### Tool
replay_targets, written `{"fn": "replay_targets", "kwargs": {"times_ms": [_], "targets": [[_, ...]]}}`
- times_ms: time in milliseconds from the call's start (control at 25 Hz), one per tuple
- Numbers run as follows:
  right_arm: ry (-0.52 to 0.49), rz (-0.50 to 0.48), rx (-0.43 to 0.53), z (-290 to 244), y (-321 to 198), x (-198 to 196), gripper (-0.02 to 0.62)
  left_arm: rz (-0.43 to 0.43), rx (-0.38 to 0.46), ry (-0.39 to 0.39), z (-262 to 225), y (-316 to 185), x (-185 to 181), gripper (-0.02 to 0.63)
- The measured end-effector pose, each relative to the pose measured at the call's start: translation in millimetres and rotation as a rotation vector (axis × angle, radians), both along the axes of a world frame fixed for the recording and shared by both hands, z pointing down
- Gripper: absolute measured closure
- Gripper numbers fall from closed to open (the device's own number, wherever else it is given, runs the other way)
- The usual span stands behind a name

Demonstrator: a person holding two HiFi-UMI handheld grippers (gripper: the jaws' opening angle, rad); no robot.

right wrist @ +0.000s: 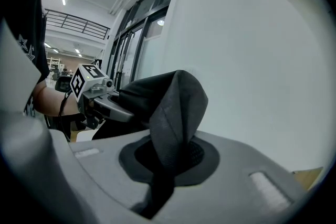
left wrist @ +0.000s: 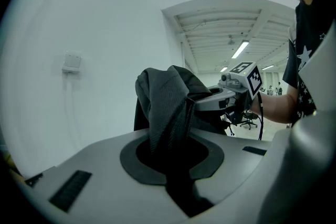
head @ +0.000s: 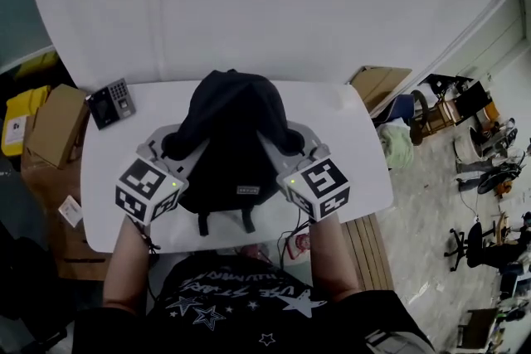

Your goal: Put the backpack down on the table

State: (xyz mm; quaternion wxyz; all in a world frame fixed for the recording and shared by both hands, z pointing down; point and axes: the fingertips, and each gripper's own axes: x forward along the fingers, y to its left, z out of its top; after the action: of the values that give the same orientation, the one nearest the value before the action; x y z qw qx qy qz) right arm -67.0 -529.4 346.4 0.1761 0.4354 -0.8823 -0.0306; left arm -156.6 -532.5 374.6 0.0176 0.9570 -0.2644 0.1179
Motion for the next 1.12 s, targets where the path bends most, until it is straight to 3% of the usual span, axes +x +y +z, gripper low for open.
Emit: {"fn": "replay_targets", "kwargs": {"times_ms": [280,520,880,1120], "targets": [[-0.034,0.025,-0.013,11,-20,0,0.569,0.032,-0.027,0.03,11,-20,-2,0.555],[-0.127,0.02,-0.01,17,-22,6,0.569,0.061,-0.073,0.118,18,-23,1,0.555],[-0.187,-0.008,-0.002,24,-26,10,0.568,0.08,-0.157,0.216,28,-30,1,0.555],[-0.217,-0.02,0.003,24,-25,11,0.56,0.066,-0.143,0.212,30,-29,2,0.554]]}}
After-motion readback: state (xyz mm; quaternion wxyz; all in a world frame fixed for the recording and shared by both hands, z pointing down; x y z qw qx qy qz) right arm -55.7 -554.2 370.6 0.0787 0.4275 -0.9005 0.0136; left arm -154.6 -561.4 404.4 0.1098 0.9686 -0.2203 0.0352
